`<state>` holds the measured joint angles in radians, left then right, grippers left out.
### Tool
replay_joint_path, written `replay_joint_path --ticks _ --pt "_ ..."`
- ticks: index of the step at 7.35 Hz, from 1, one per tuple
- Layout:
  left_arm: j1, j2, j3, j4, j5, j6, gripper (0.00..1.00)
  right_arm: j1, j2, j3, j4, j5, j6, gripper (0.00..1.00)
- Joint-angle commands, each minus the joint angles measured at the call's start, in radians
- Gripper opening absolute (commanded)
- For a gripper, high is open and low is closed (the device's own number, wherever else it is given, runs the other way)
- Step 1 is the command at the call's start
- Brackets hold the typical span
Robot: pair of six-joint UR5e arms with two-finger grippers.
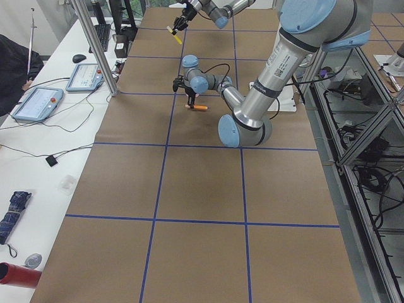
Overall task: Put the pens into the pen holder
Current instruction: 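Lift the orange marker with the left gripper, moving it away from the cup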
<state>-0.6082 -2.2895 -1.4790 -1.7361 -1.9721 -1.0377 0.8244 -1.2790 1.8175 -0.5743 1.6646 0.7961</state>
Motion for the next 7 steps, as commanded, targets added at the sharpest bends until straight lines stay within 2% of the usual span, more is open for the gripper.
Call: replay_joint_path --ticks 1,3,5,6,7 --pt "-0.060 0.008 -0.131 0.079 0.012 0.005 0.00 -0.004 0.044 0.005 -0.001 0.000 0.002 0.00" --pt "-0.163 0.015 -0.202 0.082 0.007 0.015 0.00 -0.039 0.081 -0.003 -0.002 -0.037 0.063 0.00" --pt "-0.235 0.004 -0.219 0.081 0.004 0.056 0.00 -0.173 0.110 -0.007 -0.002 -0.223 0.061 0.00" --pt "-0.254 0.005 -0.234 0.081 0.007 0.073 0.00 -0.226 0.137 -0.015 -0.004 -0.279 0.060 0.00" --pt "-0.265 0.008 -0.234 0.081 0.007 0.083 0.00 -0.284 0.191 -0.059 -0.007 -0.355 0.054 0.00"
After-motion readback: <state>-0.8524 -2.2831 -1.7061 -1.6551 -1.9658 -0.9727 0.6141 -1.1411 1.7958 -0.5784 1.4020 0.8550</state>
